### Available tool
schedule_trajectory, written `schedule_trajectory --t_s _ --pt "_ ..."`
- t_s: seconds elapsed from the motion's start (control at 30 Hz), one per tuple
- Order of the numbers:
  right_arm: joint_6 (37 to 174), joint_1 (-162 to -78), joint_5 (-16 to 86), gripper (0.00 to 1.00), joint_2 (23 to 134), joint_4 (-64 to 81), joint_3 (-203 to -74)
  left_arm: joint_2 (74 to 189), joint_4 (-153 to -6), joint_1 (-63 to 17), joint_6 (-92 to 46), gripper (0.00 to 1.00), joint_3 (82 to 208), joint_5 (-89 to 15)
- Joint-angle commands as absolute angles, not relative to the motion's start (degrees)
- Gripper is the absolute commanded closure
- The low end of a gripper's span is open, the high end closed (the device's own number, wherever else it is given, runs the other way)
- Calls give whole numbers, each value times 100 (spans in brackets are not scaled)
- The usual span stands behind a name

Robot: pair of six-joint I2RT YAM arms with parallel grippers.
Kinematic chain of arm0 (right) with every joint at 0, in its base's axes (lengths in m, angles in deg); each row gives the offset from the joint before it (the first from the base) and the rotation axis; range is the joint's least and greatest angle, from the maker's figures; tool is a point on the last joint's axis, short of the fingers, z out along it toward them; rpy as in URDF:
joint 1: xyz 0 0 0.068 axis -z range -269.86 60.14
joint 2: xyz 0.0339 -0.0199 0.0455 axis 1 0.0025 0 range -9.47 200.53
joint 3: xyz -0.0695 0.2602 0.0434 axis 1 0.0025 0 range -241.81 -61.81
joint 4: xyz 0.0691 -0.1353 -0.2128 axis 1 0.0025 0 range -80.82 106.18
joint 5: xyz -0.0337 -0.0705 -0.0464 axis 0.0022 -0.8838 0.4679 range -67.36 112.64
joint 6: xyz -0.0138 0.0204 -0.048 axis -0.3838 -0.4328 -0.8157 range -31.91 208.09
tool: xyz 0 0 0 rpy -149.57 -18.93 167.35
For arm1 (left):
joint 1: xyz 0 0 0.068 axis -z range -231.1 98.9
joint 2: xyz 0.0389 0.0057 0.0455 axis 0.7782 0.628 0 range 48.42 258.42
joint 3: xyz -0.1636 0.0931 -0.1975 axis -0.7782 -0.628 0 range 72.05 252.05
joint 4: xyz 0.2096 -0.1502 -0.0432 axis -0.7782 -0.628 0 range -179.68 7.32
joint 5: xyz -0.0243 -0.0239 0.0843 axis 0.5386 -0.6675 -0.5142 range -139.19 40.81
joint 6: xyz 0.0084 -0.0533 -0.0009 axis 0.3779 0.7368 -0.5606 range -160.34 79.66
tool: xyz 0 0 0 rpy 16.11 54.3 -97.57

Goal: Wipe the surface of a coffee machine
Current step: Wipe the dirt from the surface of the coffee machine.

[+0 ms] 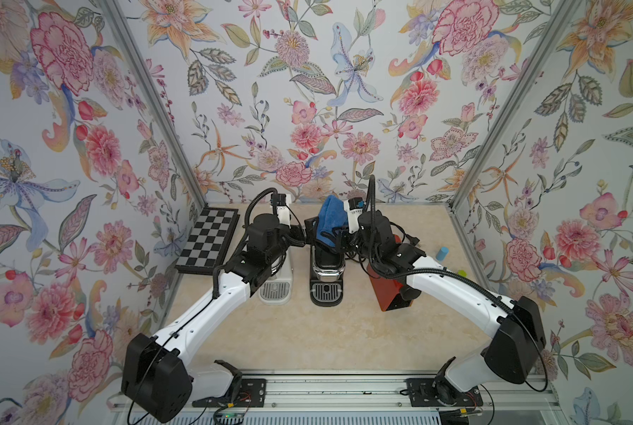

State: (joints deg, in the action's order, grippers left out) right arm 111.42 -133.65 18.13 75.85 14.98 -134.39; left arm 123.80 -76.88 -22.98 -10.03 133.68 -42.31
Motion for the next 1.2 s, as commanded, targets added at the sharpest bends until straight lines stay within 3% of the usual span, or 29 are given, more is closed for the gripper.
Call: schedule_trajectory --t_s 0.0,0.2,0.43,0.83,1.17 --pt "11204 -13571 1850 100 7125 2031 -12976 12561 -7708 -2345 -1282 1 13586 -4266" --pt "11428 -14021 1808 100 6605 2035 -12631 12562 -7776 -2358 -1470 1 13699 -4320" --pt "11288 -14152 1683 100 7340 2030 -13262 12133 -7614 -2359 -1689 1 13198 -4496" --pt "11098 -13104 1875 100 8802 1923 -14476 12203 -7442 -2402 -1613 1 13052 -4151" --pt "11190 -12859 1996 100 8259 1893 -13860 12356 -7361 -2397 -1434 1 13015 -3884"
